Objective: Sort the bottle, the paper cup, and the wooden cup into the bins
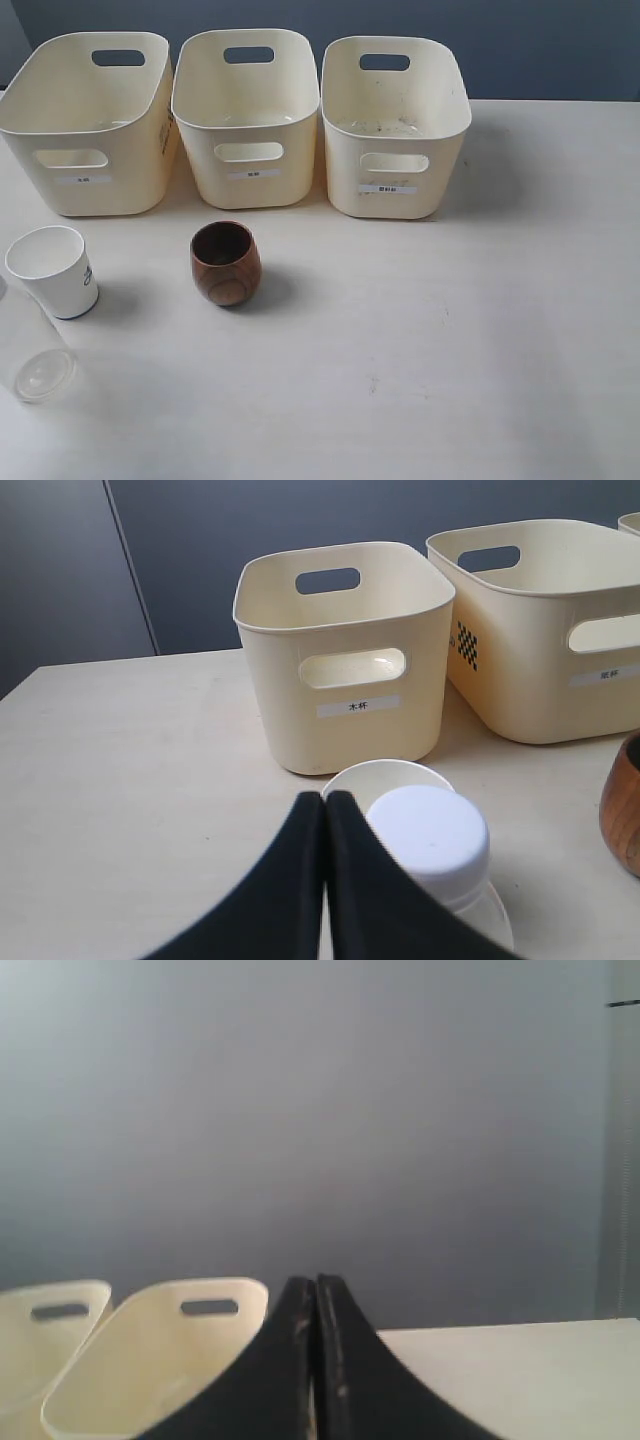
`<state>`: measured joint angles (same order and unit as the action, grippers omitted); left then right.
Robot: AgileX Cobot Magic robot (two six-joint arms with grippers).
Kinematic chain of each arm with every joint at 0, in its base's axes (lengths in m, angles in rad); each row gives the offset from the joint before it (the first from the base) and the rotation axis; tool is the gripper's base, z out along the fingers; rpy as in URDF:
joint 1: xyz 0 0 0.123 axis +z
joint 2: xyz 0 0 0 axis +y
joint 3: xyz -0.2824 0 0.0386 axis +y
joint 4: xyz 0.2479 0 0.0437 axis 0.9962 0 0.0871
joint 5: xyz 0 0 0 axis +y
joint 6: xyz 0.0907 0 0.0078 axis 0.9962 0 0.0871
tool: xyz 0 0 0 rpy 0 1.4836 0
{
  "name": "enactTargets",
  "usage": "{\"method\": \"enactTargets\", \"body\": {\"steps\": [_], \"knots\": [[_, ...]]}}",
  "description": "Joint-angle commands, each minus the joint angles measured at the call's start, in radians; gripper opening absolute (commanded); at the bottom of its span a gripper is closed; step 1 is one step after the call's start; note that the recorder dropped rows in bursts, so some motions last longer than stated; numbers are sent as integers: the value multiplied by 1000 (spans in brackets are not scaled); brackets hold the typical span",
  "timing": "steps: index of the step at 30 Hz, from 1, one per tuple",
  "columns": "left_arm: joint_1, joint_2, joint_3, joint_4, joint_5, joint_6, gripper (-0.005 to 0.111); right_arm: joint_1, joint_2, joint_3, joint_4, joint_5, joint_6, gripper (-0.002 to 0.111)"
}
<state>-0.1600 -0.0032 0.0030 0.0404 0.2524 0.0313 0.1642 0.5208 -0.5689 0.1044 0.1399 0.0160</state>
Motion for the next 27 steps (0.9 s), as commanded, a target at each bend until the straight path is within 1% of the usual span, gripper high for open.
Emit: {"method": "enactTargets", "body": {"steps": [1, 2, 5, 8, 10, 13, 18, 19, 20, 22, 27], "knots": [[-3, 3, -3, 2, -14, -3, 0, 193, 200, -121, 46, 80, -260, -1], [-3, 3, -3, 2, -14, -3, 0, 283, 289, -179, 62, 98, -329, -1], [-3, 3, -3, 2, -14, -3, 0, 411, 430, -260, 63, 117, -399, -1], [-3, 3, -3, 2, -14, -3, 0, 581, 701, -406, 61, 156, -470, -1], [-3, 3, -3, 2, -14, -3, 0, 635, 822, -480, 55, 176, -496, -1], [-3, 3, -3, 2, -14, -3, 0, 704, 1029, -639, 56, 293, -540, -1], [-3, 3, -3, 2, -14, -3, 0, 733, 1203, -770, 67, 430, -584, 0], [-3, 3, -3, 2, -14, -3, 0, 733, 1234, -796, 94, 458, -606, 3], [-3, 3, -3, 2, -14, -3, 0, 733, 1269, -818, 139, 474, -645, 9], [-3, 3, -3, 2, -14, -3, 0, 733, 1322, -842, 217, 483, -700, 26], [-3, 3, -3, 2, -14, -3, 0, 733, 1394, -853, 275, 446, -747, 52]]}}
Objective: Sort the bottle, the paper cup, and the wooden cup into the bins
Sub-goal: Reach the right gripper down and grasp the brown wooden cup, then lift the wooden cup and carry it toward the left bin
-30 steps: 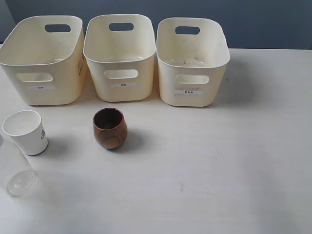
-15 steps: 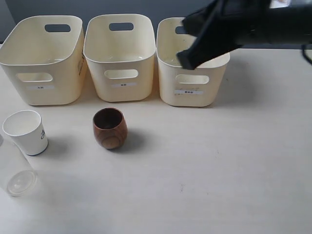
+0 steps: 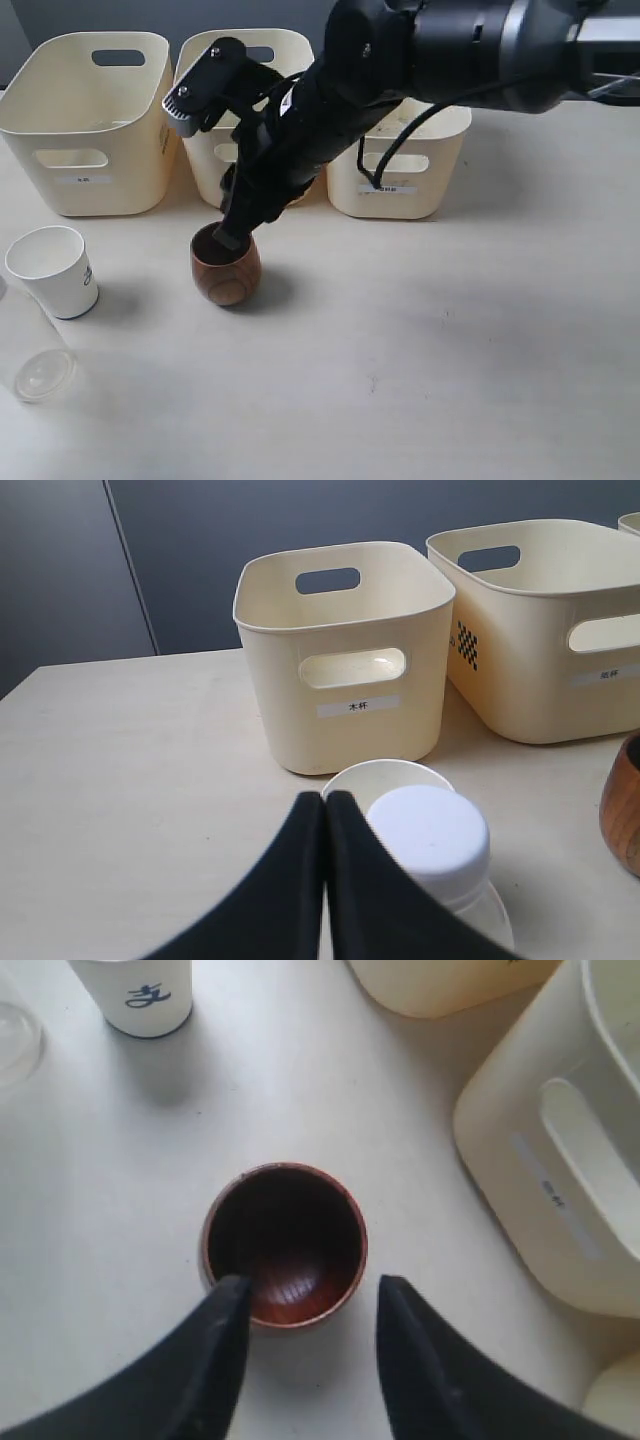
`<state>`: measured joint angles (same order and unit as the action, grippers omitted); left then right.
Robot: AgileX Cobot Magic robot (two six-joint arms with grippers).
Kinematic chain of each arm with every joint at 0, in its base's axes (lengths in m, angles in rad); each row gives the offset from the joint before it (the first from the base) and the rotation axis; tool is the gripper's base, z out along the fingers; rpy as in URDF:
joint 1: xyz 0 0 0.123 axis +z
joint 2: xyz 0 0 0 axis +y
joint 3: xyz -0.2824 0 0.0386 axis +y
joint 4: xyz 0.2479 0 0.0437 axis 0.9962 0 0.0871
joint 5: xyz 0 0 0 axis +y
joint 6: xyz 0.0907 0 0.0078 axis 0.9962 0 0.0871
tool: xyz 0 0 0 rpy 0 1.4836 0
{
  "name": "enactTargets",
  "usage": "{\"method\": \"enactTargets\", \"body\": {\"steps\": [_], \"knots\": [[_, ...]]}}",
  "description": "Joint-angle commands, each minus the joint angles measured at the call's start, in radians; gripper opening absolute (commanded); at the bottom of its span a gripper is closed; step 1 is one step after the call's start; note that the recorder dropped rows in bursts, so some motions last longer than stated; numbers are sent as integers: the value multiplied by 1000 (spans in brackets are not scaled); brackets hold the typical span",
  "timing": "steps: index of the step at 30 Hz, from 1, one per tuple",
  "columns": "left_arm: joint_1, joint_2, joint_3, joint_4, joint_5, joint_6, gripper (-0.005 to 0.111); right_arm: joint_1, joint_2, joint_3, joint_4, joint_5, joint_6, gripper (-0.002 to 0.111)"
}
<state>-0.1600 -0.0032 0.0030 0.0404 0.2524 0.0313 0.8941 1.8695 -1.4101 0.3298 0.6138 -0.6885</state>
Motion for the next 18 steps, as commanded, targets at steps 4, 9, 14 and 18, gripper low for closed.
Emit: {"method": "enactTargets", "body": {"steps": [4, 9, 14, 18], "knots": [[-3, 3, -3, 2, -14, -3, 0, 27, 99, -11, 72, -52, -103, 61], [-3, 3, -3, 2, -14, -3, 0, 91, 139, -11, 88, -73, -213, 61], [-3, 3, -3, 2, -14, -3, 0, 102, 166, -11, 91, -107, -242, 61], [-3, 3, -3, 2, -14, -3, 0, 102, 196, -11, 95, -110, -242, 61]]}}
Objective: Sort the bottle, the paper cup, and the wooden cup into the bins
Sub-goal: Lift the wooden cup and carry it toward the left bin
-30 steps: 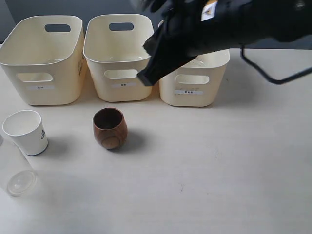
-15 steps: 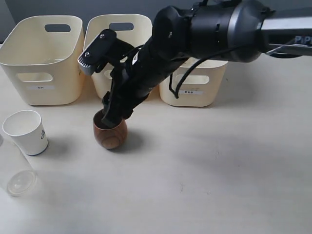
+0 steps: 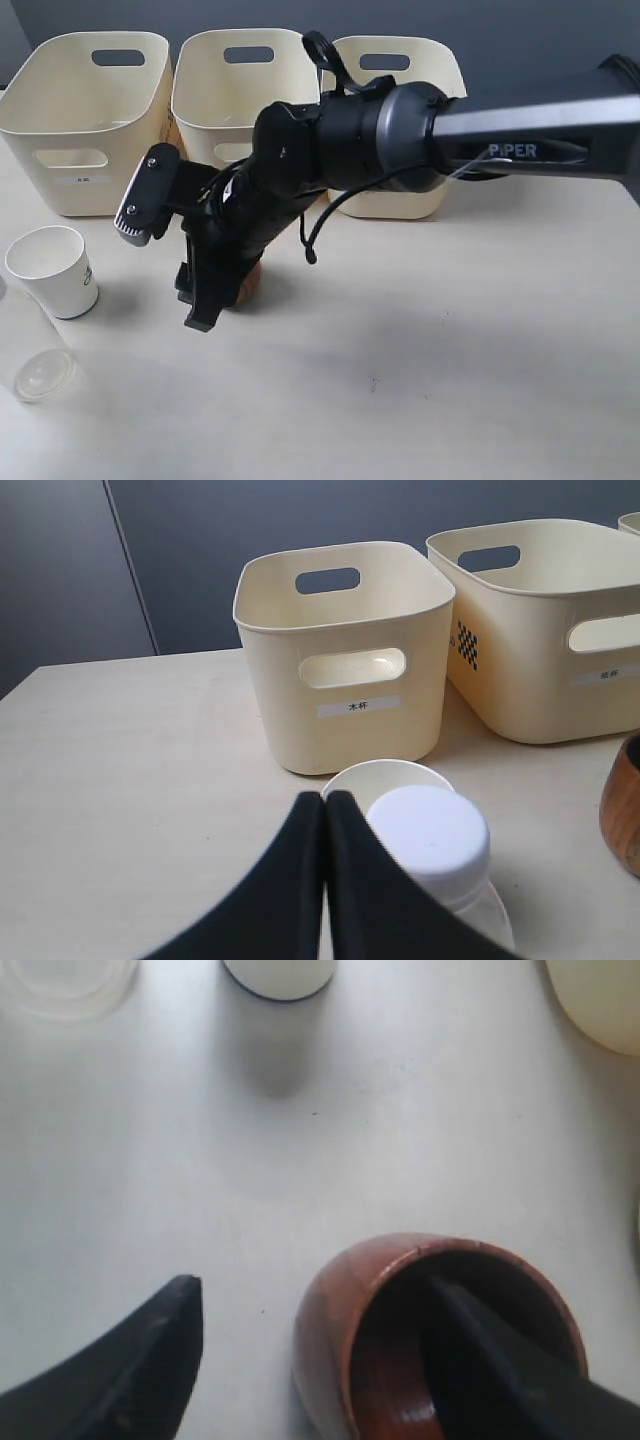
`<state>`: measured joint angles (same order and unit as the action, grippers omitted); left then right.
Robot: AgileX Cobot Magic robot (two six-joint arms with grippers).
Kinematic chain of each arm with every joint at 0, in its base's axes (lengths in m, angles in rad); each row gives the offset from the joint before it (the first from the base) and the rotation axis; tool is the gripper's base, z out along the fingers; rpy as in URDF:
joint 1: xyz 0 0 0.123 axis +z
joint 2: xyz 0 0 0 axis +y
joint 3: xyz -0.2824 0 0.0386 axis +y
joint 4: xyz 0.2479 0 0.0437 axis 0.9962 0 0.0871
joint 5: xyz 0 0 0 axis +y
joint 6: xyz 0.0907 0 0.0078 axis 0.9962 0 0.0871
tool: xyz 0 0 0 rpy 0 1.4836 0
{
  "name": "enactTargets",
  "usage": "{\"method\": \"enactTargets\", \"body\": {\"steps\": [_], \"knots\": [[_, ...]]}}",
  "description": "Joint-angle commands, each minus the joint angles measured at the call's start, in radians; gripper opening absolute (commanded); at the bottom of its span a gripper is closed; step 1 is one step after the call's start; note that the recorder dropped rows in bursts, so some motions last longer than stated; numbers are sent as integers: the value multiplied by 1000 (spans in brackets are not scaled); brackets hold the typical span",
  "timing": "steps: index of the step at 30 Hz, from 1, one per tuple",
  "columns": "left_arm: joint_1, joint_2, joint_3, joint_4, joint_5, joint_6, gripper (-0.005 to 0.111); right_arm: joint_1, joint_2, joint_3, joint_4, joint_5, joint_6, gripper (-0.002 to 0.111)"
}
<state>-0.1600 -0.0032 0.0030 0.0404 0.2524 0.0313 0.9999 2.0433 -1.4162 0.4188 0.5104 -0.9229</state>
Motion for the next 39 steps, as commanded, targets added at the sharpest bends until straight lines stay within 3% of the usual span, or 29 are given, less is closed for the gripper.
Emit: {"method": "enactTargets", "body": {"steps": [1, 7, 8, 11, 12, 25, 32, 39], "knots": [[-3, 3, -3, 2, -14, -3, 0, -4, 28, -5, 6, -7, -6, 61], [-3, 3, -3, 2, -14, -3, 0, -4, 61, -5, -3, -5, 12, 57], [-3, 3, -3, 2, -14, -3, 0, -4, 61, -5, -3, -5, 16, 52], [-3, 3, -3, 2, -14, -3, 0, -4, 56, -5, -18, -5, 19, 7], [-3, 3, -3, 2, -14, -3, 0, -4, 54, -5, -26, -5, 25, 0], [-3, 3, -3, 2, -14, -3, 0, -1, -56, -76, -54, -114, 18, 1], [-3, 3, -3, 2, -14, -3, 0, -1, -40, -365, -50, -110, -8, -1], [-3, 3, -3, 2, -14, -3, 0, -23, 134, -739, -32, -25, -30, -1]]}}
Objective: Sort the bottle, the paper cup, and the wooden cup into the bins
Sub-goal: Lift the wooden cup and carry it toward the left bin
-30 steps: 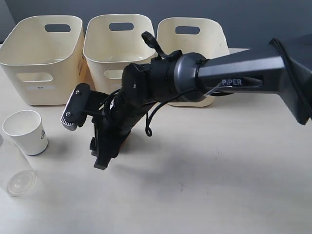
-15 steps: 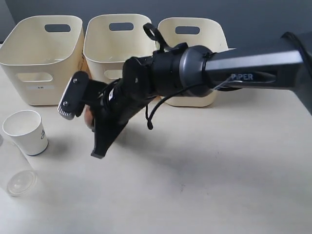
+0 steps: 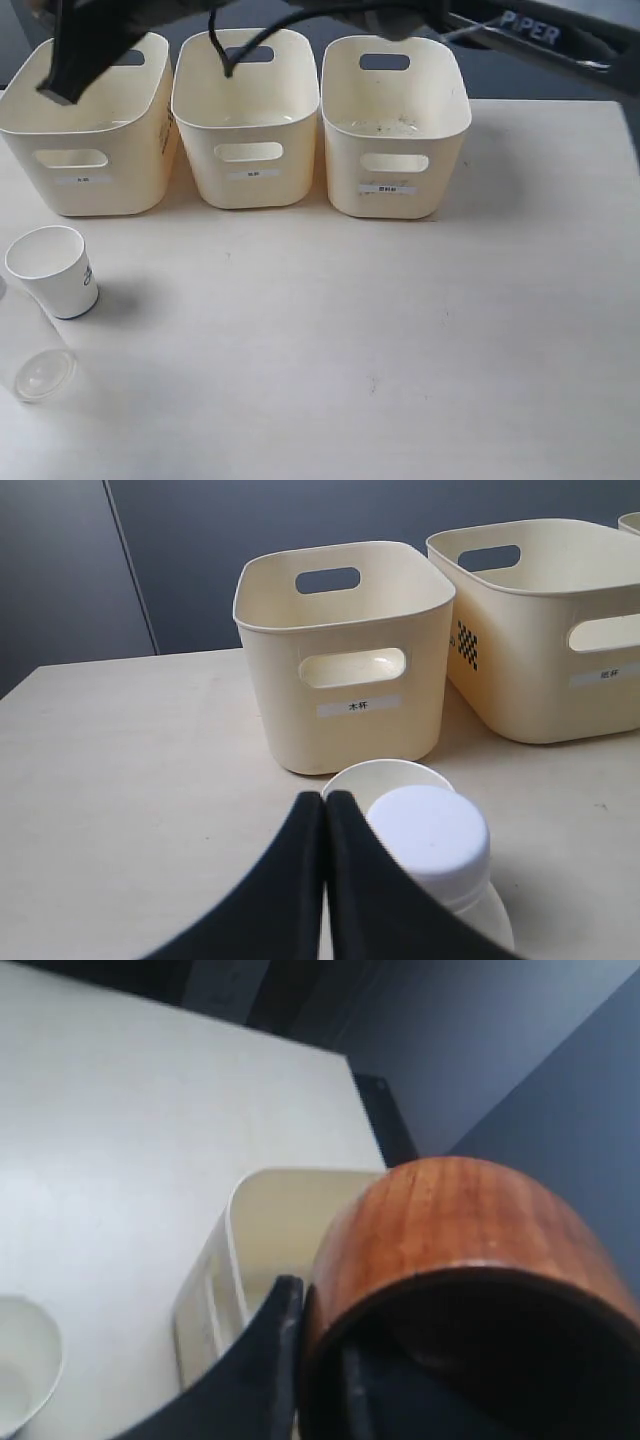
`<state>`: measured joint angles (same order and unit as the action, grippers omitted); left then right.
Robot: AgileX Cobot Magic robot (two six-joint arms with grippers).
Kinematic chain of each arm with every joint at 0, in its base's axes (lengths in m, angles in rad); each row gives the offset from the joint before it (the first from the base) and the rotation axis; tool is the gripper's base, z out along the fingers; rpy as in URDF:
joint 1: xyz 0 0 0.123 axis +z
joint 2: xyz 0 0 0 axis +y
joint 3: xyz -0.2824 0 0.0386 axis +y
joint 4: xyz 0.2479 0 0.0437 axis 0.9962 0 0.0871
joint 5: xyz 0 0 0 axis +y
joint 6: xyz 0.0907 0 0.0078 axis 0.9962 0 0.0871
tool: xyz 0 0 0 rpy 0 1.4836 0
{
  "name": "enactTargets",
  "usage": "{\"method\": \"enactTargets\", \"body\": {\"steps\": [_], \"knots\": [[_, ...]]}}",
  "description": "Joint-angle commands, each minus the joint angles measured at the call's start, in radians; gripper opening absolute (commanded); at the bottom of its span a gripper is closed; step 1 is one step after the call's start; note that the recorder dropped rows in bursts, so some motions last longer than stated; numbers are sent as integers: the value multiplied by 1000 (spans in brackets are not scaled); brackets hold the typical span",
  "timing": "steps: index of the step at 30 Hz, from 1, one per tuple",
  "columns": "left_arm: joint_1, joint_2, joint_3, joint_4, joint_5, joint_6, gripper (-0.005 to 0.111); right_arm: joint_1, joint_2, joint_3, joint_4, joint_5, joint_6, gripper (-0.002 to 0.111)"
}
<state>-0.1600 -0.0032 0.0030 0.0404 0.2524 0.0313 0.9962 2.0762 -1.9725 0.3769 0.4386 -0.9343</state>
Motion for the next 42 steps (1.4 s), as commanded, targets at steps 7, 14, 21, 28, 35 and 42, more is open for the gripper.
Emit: {"method": "enactTargets", "body": {"steps": [7, 14, 21, 28, 35, 42], "knots": [[-3, 3, -3, 2, -14, -3, 0, -76, 337, -472, 54, 144, -16, -1], [-3, 3, -3, 2, -14, -3, 0, -112, 479, -567, 107, 153, -21, -1], [-3, 3, -3, 2, -14, -3, 0, -112, 502, -567, 106, 152, -49, -1], [-3, 3, -3, 2, -14, -3, 0, -112, 504, -567, 102, 178, -76, -1], [-3, 3, -3, 2, -14, -3, 0, -112, 517, -567, 106, 185, -83, -1], [-3, 3, -3, 2, -14, -3, 0, -111, 530, -567, 104, 172, -83, -1]]}}
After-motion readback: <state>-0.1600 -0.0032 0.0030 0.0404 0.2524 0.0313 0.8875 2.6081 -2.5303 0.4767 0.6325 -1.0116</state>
